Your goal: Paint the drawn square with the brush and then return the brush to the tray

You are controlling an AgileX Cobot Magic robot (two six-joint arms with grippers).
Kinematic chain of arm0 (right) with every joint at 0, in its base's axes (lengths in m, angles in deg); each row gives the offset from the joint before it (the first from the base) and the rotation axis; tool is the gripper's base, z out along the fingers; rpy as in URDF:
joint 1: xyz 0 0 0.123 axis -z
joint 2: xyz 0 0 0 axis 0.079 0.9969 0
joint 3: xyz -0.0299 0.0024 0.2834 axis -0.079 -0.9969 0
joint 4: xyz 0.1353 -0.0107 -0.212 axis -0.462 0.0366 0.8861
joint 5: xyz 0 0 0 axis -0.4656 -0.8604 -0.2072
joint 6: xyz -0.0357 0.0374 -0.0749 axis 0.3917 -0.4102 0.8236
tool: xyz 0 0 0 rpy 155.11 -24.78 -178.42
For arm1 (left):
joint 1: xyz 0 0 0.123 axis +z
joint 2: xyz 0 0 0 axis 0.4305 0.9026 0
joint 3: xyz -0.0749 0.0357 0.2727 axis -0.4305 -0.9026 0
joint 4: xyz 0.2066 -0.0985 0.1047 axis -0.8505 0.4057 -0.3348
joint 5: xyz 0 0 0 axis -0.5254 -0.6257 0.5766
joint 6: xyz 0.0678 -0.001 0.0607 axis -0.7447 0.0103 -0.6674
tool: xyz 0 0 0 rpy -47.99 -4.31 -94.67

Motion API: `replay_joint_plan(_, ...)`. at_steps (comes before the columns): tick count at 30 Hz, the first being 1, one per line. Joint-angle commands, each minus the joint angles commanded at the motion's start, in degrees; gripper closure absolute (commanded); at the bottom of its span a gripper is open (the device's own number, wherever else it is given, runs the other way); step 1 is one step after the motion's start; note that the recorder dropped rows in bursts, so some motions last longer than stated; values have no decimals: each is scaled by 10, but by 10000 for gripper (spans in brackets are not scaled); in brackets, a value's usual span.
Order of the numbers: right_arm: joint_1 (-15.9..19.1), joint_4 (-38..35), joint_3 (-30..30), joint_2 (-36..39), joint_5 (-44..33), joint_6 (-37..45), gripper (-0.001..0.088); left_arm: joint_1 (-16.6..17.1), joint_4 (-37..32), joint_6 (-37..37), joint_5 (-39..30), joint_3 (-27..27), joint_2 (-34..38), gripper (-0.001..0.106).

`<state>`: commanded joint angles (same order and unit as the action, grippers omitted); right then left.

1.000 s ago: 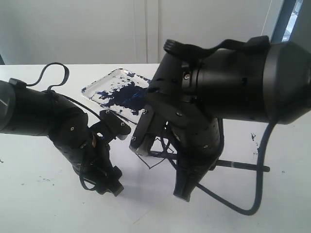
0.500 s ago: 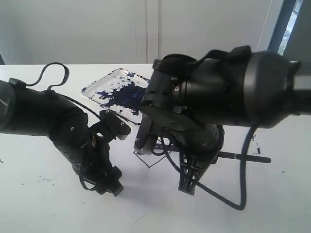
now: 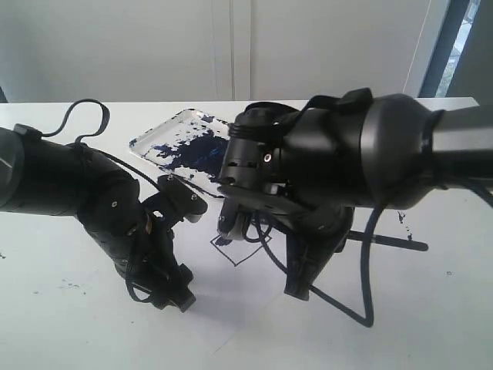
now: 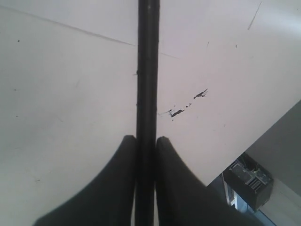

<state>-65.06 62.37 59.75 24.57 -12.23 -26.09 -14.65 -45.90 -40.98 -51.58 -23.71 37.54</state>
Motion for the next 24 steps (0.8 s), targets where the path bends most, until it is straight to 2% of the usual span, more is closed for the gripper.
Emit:
replay_joint_plan(6,0,-72,0,-2,0,33,868,0,0,0,0,0,0,304)
replay_joint_plan(13,0,-84,0,-24,0,35,868,0,0,0,0,0,0,304)
replay_joint_plan(19,0,-74,0,-22,0,36,868,0,0,1,0,0,0,304)
replay_joint_plan(24,0,-22,0,-12,0,27,868,0,2,3,0,0,0,304)
